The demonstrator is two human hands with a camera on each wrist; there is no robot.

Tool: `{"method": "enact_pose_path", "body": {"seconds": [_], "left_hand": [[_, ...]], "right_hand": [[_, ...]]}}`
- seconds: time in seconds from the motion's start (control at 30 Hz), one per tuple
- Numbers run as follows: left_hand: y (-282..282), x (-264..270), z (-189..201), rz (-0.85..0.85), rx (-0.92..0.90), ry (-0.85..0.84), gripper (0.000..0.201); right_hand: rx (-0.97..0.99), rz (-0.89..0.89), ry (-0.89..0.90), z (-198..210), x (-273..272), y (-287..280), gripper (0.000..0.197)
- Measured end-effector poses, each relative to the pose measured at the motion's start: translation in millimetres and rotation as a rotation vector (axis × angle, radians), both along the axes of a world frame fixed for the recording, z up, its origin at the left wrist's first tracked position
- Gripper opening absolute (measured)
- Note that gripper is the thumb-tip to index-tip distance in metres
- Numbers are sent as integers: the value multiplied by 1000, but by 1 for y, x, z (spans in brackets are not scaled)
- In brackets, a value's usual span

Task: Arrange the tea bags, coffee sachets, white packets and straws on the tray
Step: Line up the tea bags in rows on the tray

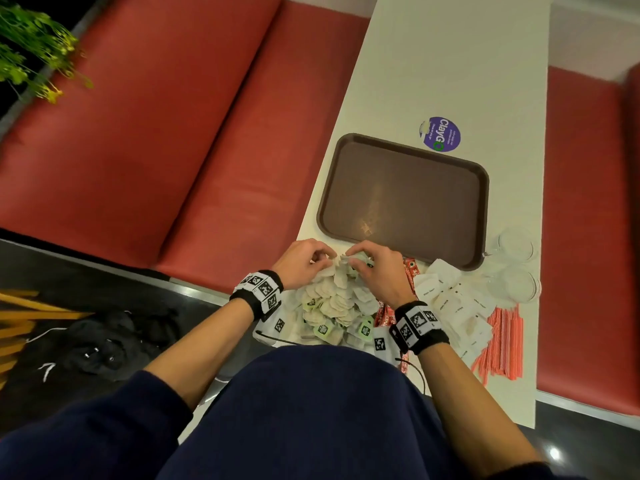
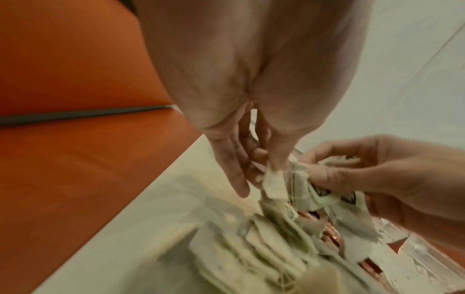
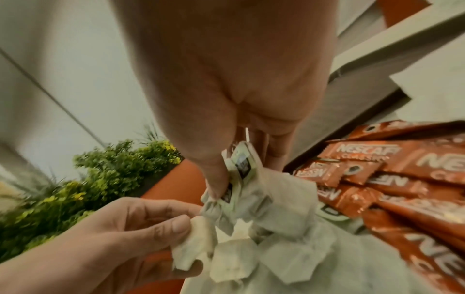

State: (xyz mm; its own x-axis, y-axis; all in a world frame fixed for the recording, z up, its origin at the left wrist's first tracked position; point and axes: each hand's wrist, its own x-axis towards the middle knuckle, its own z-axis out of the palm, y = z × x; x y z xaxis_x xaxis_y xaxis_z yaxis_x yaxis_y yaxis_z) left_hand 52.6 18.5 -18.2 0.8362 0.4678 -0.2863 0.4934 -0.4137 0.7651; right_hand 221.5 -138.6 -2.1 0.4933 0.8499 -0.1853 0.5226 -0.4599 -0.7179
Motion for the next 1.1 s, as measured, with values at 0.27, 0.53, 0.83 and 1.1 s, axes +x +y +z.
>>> {"method": "enact_pose_path", "body": {"seconds": [0.27,0.53,0.83,1.1], "left_hand": [[3,20,24,138,-281,-118,18],[-3,67,93,322,-852,-372,22],[7,95,97,320,-946,-412,56],[47,111,80,233,-778,-527,33]], "right_hand": [[25,-69,214,47,16,-6,17],[188,-17,-5,106,34,23,17],[297,-210,-38,101,31,66,22],[285,-234,66,88,54,89,24]]}}
